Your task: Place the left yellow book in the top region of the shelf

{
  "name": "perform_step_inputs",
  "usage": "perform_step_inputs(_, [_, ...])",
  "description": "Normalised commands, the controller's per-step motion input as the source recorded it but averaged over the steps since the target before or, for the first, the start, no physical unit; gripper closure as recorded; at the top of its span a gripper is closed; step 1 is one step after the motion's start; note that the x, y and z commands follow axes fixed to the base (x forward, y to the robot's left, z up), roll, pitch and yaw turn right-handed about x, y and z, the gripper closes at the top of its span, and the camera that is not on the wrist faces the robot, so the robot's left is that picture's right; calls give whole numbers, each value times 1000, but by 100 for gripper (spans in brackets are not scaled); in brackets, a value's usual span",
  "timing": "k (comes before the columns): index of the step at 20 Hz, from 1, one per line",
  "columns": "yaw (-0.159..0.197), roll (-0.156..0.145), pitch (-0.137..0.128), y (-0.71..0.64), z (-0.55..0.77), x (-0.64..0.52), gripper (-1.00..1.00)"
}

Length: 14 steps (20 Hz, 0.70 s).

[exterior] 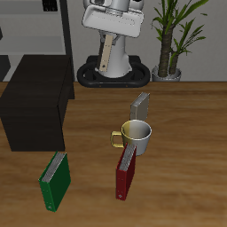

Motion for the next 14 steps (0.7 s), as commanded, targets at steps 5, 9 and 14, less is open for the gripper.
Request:
perform_step_inputs(5, [48, -87, -8, -195, -318, 175, 100])
perform_step_inputs(9, [14, -63, 15, -112, -385, 130, 100])
perform_step_inputs(14, [20, -74, -30, -12, -304, 150, 100])
